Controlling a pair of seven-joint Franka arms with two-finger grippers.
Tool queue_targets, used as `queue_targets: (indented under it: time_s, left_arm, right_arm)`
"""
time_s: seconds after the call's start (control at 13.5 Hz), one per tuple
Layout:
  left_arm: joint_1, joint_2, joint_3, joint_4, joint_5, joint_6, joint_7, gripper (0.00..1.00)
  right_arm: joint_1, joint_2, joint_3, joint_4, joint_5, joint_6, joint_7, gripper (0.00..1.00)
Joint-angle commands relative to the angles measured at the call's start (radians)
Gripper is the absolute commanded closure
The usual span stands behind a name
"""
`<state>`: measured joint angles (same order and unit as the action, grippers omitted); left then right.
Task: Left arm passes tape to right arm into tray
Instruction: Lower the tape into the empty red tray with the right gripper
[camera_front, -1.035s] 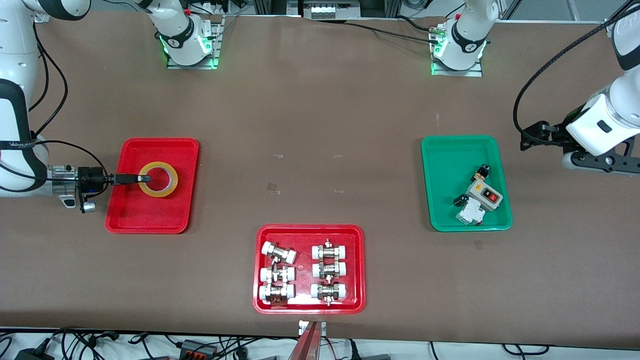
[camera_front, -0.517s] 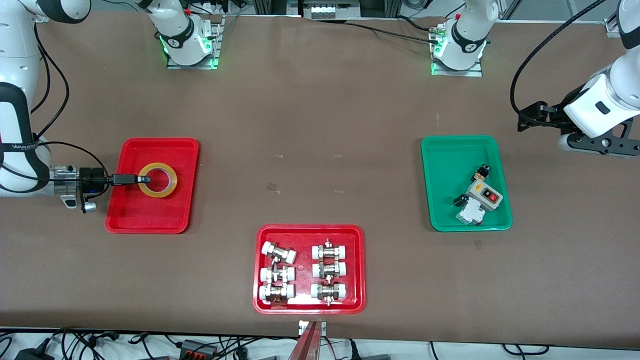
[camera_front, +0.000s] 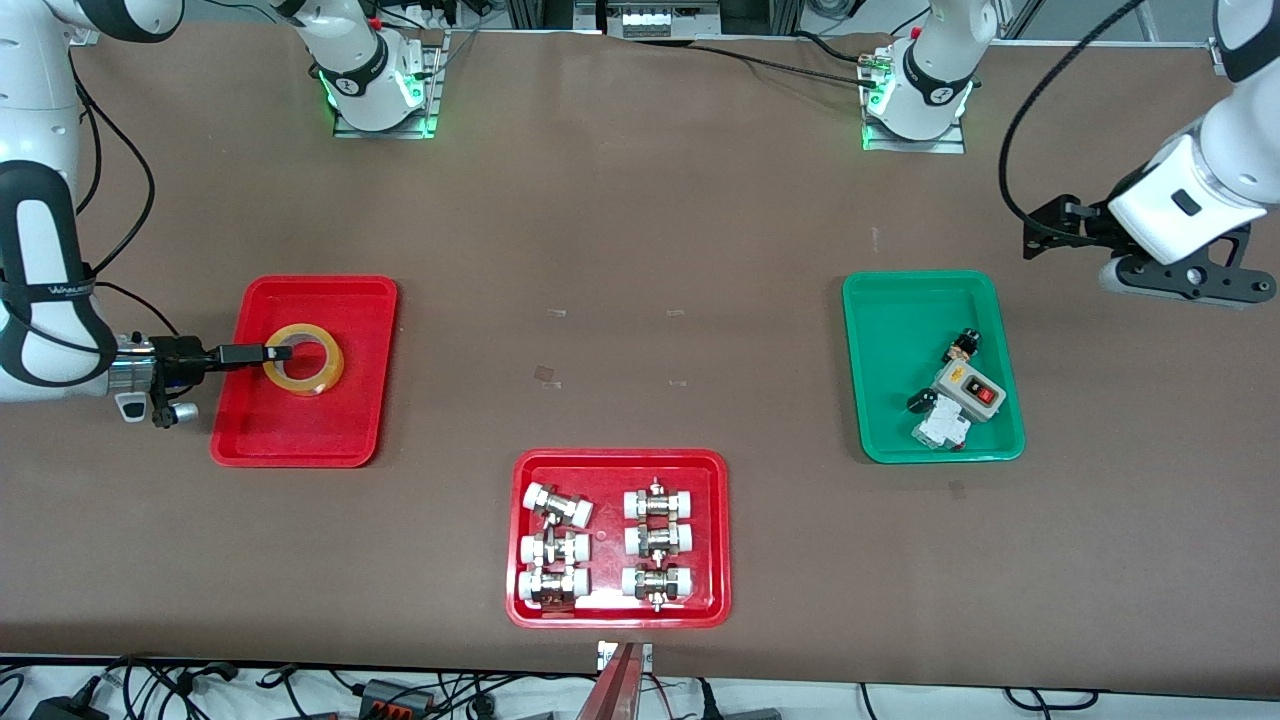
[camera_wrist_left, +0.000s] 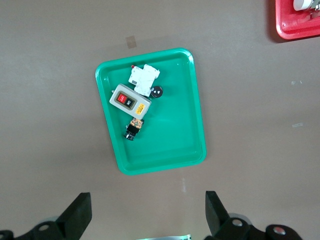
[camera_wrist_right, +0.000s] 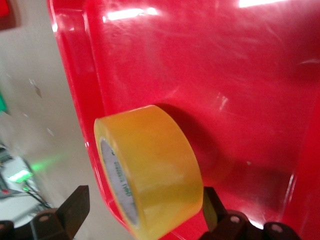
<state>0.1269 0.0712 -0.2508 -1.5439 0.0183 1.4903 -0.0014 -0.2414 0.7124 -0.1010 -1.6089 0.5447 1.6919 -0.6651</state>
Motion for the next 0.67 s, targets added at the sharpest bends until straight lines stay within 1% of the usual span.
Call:
queue_targets:
  time_s: [0.0,0.22,0.44,0.59]
  left_arm:
    - [-0.040,-0.021,0.062,-0.021,-0.009,0.008,-0.034,0.00]
    - [-0.039,-0.017,0.062,-0.019,-0.012,0.011,-0.035,0.00]
    - [-0.039,-0.017,0.062,-0.019,-0.014,0.013,-0.035,0.00]
    - [-0.039,-0.016,0.062,-0.019,-0.014,0.014,-0.035,0.00]
  right_arm:
    - [0.054,-0.095,0.003,-0.006,-0.119,0.037,0.036,0.00]
    - [0.099,-0.186,0.003,0.009,-0.236,0.042,0.143,0.00]
    - [0.120,-0.246,0.009,0.082,-0.351,-0.009,0.231,0.00]
    - [0.151,-0.260,0.009,0.144,-0.400,-0.046,0.295,0.00]
